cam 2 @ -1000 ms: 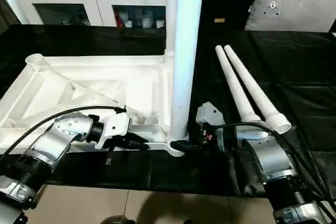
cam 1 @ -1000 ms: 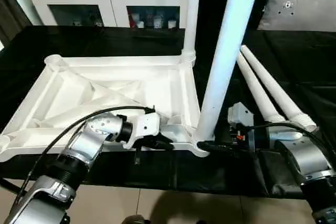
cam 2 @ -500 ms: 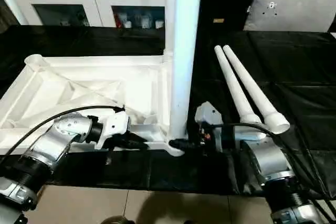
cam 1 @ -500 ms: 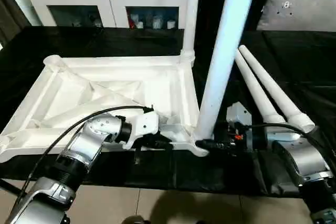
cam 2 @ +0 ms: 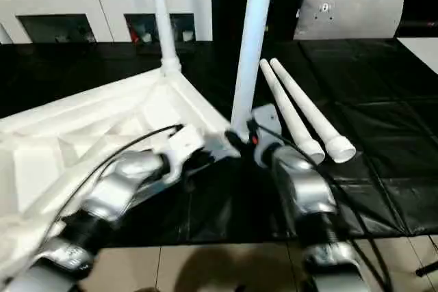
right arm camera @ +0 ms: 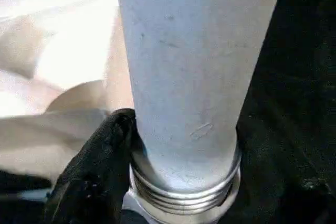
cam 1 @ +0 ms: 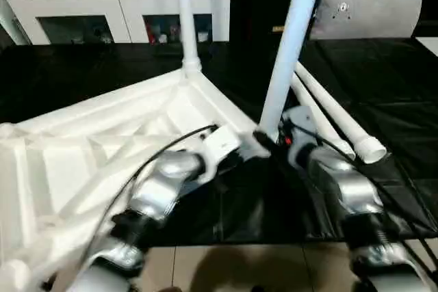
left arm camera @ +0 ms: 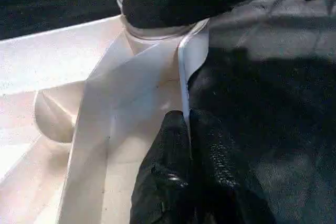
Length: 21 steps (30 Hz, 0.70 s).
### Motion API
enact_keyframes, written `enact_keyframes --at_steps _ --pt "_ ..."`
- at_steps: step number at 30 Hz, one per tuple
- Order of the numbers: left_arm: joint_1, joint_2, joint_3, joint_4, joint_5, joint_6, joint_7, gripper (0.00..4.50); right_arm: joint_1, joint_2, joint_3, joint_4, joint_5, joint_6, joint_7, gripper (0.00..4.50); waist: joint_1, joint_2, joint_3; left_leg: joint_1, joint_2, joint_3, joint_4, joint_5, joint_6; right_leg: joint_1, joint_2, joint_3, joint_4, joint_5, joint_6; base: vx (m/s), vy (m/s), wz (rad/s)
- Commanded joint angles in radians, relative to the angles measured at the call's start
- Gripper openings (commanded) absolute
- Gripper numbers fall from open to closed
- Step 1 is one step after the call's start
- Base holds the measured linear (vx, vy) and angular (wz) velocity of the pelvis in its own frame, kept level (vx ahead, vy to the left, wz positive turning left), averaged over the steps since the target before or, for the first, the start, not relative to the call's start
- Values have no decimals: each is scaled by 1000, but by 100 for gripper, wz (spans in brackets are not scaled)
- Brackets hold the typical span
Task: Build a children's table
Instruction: Rotate leg to tighten
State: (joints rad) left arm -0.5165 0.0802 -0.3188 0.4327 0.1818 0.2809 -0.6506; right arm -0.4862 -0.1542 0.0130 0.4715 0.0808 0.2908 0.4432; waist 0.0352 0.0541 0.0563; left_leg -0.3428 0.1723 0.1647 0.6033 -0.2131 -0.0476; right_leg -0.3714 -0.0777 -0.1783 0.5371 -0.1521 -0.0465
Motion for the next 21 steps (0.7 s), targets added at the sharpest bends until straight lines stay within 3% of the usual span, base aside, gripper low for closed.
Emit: enact_keyframes --at_steps 1,5,9,12,13,16,18,21 --pt "-34 -35 -61 -38 2 -21 -3 0 13 60 51 15 38 25 38 338 4 -7 -59 3 59 -33 -74 -263 61 39 -105 57 -98 -515 9 0 0 0" --pt "-24 -13 -64 -47 9 -22 -10 0 24 48 49 1 38 2 50 377 11 -10 -64 -5 63 -31 -76 -225 70 44 -107 67 -83 -442 -28 0 0 0" --pt "-13 44 -41 -29 0 -73 -60 0 70 -10 35 -64 48 -51 138 412 26 -12 -67 -9 62 -26 -73 -176 86 44 -108 72 -78 -427 -31 0 0 0" --pt "-12 80 -40 -12 -4 -114 -100 0 84 -54 27 -91 58 -69 184 435 39 -12 -73 -18 65 -30 -71 -118 103 49 -103 76 -60 -338 -43 0 0 0" --pt "-12 92 -41 -6 -6 -130 -115 0 88 -70 25 -99 59 -75 202 443 41 -11 -74 -15 65 -27 -69 -112 110 44 -105 78 -58 -321 -53 0 0 0" --pt "-15 138 -41 9 -26 -175 -179 0 99 -133 14 -125 71 -95 273 443 51 -8 -76 -15 68 -26 -68 -94 116 45 -104 79 -51 -292 -73 0 0 0" --pt "-16 158 -43 10 -40 -191 -219 0 103 -161 11 -134 77 -105 310 443 60 -9 -80 -16 73 -26 -65 -58 129 45 -104 84 -37 -220 -93 0 0 0" --pt "-12 184 -51 5 -69 -231 -295 0 114 -199 16 -151 87 -135 378 443 63 -13 -79 -19 72 -24 -64 -55 135 43 -105 86 -32 -218 -102 0 0 0"
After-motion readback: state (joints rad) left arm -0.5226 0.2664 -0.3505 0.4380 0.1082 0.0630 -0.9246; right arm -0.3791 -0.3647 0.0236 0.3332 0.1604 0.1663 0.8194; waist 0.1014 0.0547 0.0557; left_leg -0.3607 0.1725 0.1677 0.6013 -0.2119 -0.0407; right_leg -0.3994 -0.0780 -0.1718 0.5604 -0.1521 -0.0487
